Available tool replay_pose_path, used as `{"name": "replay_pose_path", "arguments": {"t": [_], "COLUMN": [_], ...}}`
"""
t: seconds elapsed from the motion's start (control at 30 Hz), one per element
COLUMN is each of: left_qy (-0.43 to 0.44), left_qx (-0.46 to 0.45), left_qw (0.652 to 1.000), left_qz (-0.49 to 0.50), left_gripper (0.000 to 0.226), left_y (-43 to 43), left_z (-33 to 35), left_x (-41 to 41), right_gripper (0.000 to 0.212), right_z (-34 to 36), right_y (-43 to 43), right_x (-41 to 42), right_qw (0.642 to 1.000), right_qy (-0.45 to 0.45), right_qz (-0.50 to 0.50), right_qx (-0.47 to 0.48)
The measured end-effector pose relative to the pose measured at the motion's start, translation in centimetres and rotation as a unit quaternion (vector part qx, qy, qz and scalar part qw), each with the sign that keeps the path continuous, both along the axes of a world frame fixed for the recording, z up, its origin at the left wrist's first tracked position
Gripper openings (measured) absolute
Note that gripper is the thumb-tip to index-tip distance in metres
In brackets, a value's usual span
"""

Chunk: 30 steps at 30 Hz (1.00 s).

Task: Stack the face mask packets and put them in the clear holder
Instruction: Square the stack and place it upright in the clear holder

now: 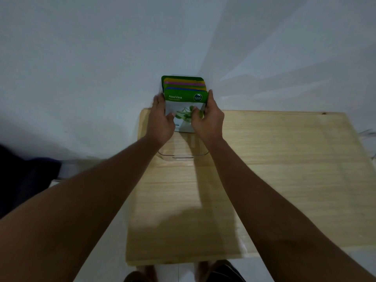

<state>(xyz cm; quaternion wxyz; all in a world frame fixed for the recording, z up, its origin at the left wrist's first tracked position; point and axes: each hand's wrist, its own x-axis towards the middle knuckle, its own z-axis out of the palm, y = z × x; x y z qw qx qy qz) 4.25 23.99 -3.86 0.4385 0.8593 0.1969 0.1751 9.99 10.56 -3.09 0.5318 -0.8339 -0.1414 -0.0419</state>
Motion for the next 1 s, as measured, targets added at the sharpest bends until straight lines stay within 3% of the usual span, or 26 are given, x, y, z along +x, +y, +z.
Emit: {"name": "replay_pose_path", "arguments": {"t": [0.17, 0.3, 0.4, 0.53, 0.63, 0.73, 1.0], "left_qy": [0.027, -0.037, -0.085, -0.125, -0.127, -0.145, -0.148], "left_qx": [-0.049, -0.21, -0.303, -0.329, -0.363, -0.386, -0.39], "left_qw": [0.998, 0.969, 0.947, 0.931, 0.921, 0.907, 0.906], "left_qz": [0.015, 0.123, 0.056, 0.1, 0.062, 0.08, 0.068], "left_gripper": [0.056, 0.053, 0.04, 0.062, 0.051, 0.055, 0.051], "left_y": [0.1, -0.9, -1.8, -2.5, -3.5, -3.8, -4.2], "left_z": [0.8, 2.8, 3.6, 4.2, 4.2, 4.3, 4.9], "left_x": [-0.3, -0.3, -0.7, -0.8, -1.2, -1.5, -1.5], "right_gripper": [0.068, 0.065, 0.06, 0.057, 0.06, 0.061, 0.057], "right_z": [0.5, 1.3, 1.5, 1.7, 2.2, 2.6, 3.3], "right_y": [0.6, 1.0, 1.2, 1.1, 1.3, 1.3, 1.5], "right_x": [-0.3, -1.4, -1.8, -2.1, -2.4, -2.6, -3.1], "right_qw": [0.998, 0.989, 0.987, 0.984, 0.982, 0.979, 0.984], "right_qy": [0.05, 0.089, 0.111, 0.104, 0.112, 0.124, 0.096], "right_qz": [0.006, -0.054, -0.014, -0.03, -0.011, -0.024, -0.05], "right_qx": [0.048, 0.108, 0.115, 0.138, 0.15, 0.16, 0.14]}}
